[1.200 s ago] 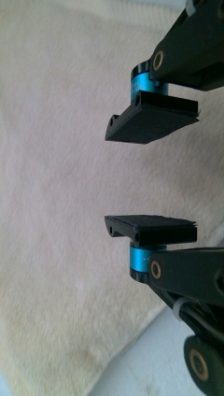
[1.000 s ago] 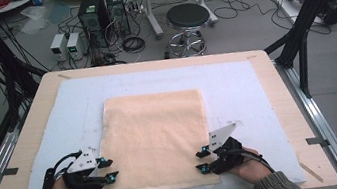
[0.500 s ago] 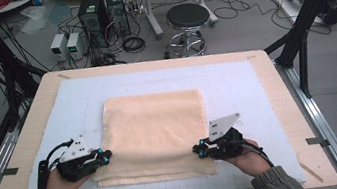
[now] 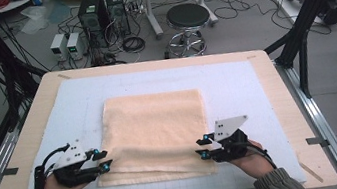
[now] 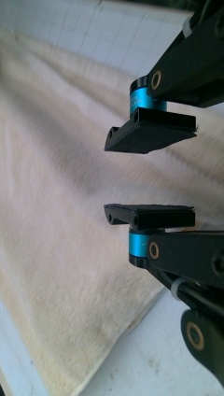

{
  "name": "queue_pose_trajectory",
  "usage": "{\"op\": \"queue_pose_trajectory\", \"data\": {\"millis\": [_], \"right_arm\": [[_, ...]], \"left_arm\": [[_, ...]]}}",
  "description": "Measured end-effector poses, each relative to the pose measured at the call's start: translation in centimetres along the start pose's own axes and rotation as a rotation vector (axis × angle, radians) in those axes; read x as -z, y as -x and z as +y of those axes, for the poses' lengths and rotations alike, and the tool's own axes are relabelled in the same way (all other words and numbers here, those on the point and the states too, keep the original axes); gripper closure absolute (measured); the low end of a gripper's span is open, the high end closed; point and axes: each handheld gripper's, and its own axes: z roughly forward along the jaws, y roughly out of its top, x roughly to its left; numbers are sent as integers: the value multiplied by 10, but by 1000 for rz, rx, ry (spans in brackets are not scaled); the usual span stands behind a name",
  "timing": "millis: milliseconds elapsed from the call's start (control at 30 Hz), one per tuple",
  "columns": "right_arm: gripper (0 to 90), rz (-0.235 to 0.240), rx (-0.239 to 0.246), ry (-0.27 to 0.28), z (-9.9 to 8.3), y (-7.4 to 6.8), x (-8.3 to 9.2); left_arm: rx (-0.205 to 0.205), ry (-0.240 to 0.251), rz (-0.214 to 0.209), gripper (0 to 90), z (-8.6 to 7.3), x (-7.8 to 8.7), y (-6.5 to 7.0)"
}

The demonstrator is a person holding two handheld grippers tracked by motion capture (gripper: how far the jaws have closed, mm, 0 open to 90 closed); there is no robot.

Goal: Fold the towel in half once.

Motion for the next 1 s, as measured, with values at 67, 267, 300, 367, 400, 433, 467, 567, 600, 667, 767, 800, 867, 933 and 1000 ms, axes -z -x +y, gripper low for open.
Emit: {"op": "queue_pose_trajectory", "data": {"millis": [67,267,300,367,400,433,467,567,600,667,767,800,867,933,1000], "right_arm": [[648,11,20,-7,-2,-8,0],[583,87,48,-31,-9,-25,-12],[566,111,49,-41,-11,-26,-15],[526,140,50,-81,-15,-27,-24],[507,140,58,-108,-16,-28,-29],[489,143,65,-125,-18,-28,-33],[486,141,74,-139,-20,-28,-37],[543,119,112,-129,-21,-28,-39],[571,110,113,-126,-22,-27,-39],[602,106,114,-121,-22,-27,-39],[608,96,117,-124,-22,-28,-39],[609,96,112,-127,-22,-28,-39],[605,96,114,-131,-22,-27,-37],[574,103,113,-140,-22,-27,-35],[565,100,114,-143,-22,-26,-34]], "left_arm": [[-6,-22,-21,628,-7,0,5],[-26,-107,-98,578,-20,-20,14],[-36,-130,-112,560,-21,-23,15],[-47,-140,-117,531,-24,-29,17],[-48,-139,-121,532,-24,-28,16],[-49,-141,-128,533,-24,-28,15],[-50,-139,-126,537,-25,-28,15],[-57,-144,-110,549,-24,-29,16],[-53,-138,-106,568,-23,-30,17],[-61,-135,-90,605,-21,-30,20],[-81,-86,-72,579,-22,-19,23],[-78,-75,-58,542,-22,-17,23],[-66,-60,-33,498,-24,-12,21],[-53,-63,-32,468,-27,-12,19],[-51,-105,-44,452,-29,-20,17]]}}
